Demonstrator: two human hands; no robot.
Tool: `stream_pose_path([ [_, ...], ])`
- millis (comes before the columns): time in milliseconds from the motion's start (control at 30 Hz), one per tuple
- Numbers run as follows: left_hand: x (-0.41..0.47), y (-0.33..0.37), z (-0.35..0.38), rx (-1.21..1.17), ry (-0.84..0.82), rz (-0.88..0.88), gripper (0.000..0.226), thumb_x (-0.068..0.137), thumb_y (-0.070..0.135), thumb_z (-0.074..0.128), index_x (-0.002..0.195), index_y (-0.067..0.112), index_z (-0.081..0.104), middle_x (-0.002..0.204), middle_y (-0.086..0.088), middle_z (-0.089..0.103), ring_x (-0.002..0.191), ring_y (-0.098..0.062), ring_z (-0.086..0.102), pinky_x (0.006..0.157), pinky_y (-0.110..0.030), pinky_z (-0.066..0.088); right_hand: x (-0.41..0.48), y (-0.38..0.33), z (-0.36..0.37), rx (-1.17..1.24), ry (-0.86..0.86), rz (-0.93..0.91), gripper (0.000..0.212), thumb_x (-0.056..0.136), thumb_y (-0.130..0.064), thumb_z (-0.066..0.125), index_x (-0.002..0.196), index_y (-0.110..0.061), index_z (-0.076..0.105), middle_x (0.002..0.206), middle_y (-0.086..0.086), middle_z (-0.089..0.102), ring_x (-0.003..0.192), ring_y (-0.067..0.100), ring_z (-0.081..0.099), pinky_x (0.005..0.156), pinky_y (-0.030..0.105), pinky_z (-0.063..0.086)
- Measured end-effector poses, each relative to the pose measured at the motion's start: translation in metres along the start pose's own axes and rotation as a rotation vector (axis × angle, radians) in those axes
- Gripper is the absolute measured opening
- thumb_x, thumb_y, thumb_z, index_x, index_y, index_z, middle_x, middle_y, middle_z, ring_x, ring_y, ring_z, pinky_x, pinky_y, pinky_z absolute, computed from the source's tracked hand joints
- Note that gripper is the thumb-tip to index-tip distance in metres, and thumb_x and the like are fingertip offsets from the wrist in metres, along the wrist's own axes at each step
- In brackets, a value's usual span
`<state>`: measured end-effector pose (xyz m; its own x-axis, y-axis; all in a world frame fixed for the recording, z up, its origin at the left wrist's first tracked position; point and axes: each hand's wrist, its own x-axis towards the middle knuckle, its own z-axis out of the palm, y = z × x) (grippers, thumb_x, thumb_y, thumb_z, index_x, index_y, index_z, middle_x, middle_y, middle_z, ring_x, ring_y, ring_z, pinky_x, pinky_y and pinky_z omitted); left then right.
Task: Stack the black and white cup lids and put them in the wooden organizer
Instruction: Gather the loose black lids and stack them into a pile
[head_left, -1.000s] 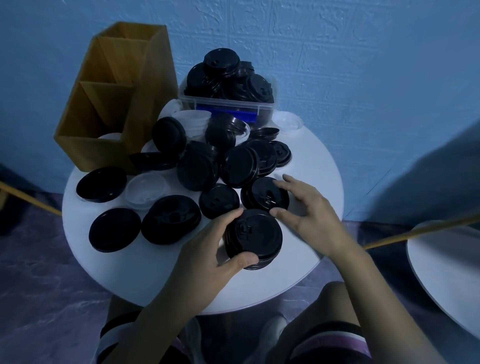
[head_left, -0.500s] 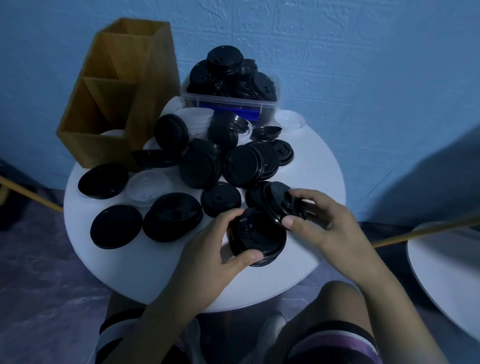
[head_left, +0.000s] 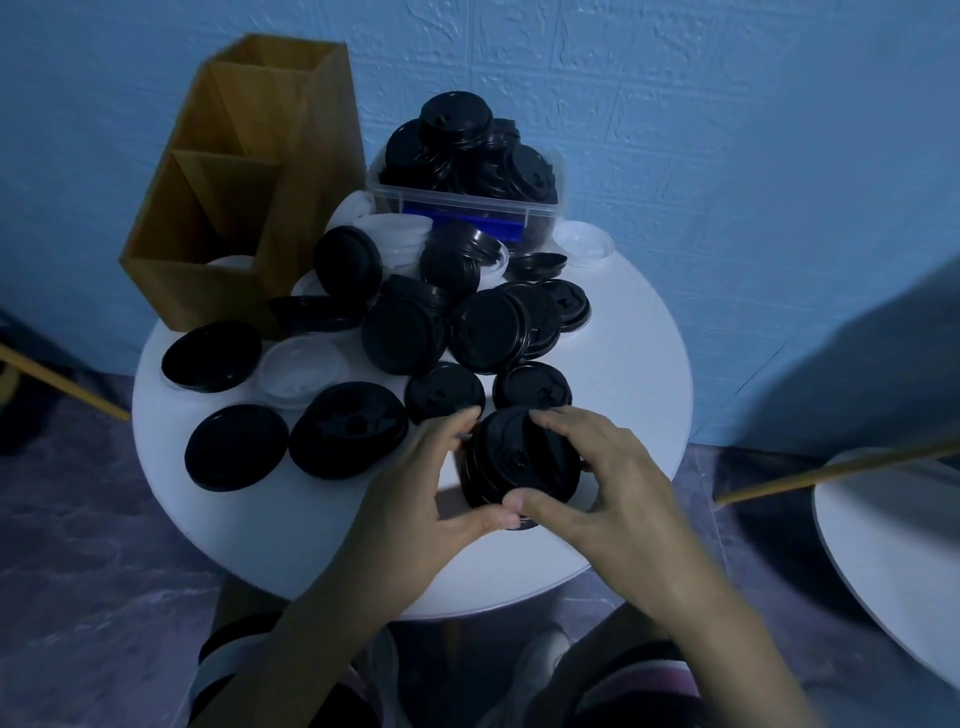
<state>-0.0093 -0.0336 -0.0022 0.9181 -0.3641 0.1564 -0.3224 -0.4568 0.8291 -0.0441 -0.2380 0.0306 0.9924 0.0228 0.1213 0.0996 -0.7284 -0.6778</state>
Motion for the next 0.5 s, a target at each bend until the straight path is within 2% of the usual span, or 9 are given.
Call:
stream_pose_path([
  [100, 0.000, 0.001, 0.001, -0.013, 0.010, 0.015, 0.087, 0.065, 0.062, 0.079, 0.140, 0.054, 0.036, 0.135, 0.038, 0.046, 0.128, 0.011, 0.046, 0.097, 0.000, 0.030, 0.001, -0.004, 0.002, -0.025, 0.011, 0.044, 0.084, 0.070, -0.079, 0.062, 0.145, -0.048, 0.043, 0.128, -0.026, 0.044, 0.120, 0.001, 0.042, 0.094, 0.011, 0.035],
  [200, 0.000, 0.002, 0.001, 0.010, 0.017, 0.027, 0.085, 0.067, 0.059, 0.083, 0.139, 0.057, 0.038, 0.133, 0.036, 0.047, 0.127, 0.008, 0.047, 0.095, -0.001, 0.033, 0.002, -0.011, 0.006, -0.106, 0.041, 0.083, 0.094, 0.063, -0.090, 0.056, 0.147, -0.049, 0.040, 0.118, -0.020, 0.038, 0.114, 0.004, 0.042, 0.087, 0.017, 0.038],
  [267, 0.000, 0.002, 0.001, 0.032, 0.023, 0.040, 0.083, 0.066, 0.064, 0.075, 0.139, 0.054, 0.038, 0.132, 0.034, 0.048, 0.125, 0.008, 0.048, 0.093, -0.001, 0.035, 0.002, -0.016, 0.010, -0.143, 0.047, 0.095, 0.096, 0.060, -0.093, 0.053, 0.145, -0.049, 0.039, 0.115, -0.018, 0.035, 0.112, 0.006, 0.041, 0.085, 0.023, 0.042],
  [367, -0.001, 0.002, 0.000, 0.047, 0.019, 0.047, 0.082, 0.068, 0.061, 0.077, 0.142, 0.048, 0.042, 0.132, 0.035, 0.048, 0.124, 0.012, 0.047, 0.092, -0.001, 0.034, 0.001, -0.015, 0.011, -0.111, 0.034, 0.107, 0.095, 0.059, -0.095, 0.052, 0.141, -0.049, 0.041, 0.115, -0.020, 0.036, 0.112, 0.004, 0.043, 0.087, 0.022, 0.045],
  [433, -0.001, 0.001, 0.000, 0.070, 0.017, 0.046, 0.083, 0.070, 0.046, 0.085, 0.143, 0.042, 0.045, 0.132, 0.034, 0.049, 0.122, 0.015, 0.045, 0.093, 0.001, 0.032, 0.002, -0.009, 0.007, 0.029, 0.028, 0.139, 0.091, 0.062, -0.091, 0.055, 0.141, -0.047, 0.046, 0.117, -0.024, 0.041, 0.114, 0.001, 0.047, 0.090, 0.015, 0.044],
  [500, 0.000, -0.001, 0.001, 0.081, 0.014, 0.046, 0.083, 0.071, 0.035, 0.089, 0.143, 0.039, 0.047, 0.132, 0.033, 0.049, 0.123, 0.015, 0.046, 0.093, 0.001, 0.030, 0.003, -0.002, 0.003, 0.208, 0.011, 0.153, 0.084, 0.069, -0.081, 0.061, 0.143, -0.042, 0.051, 0.126, -0.027, 0.044, 0.124, -0.001, 0.048, 0.103, 0.019, 0.043],
])
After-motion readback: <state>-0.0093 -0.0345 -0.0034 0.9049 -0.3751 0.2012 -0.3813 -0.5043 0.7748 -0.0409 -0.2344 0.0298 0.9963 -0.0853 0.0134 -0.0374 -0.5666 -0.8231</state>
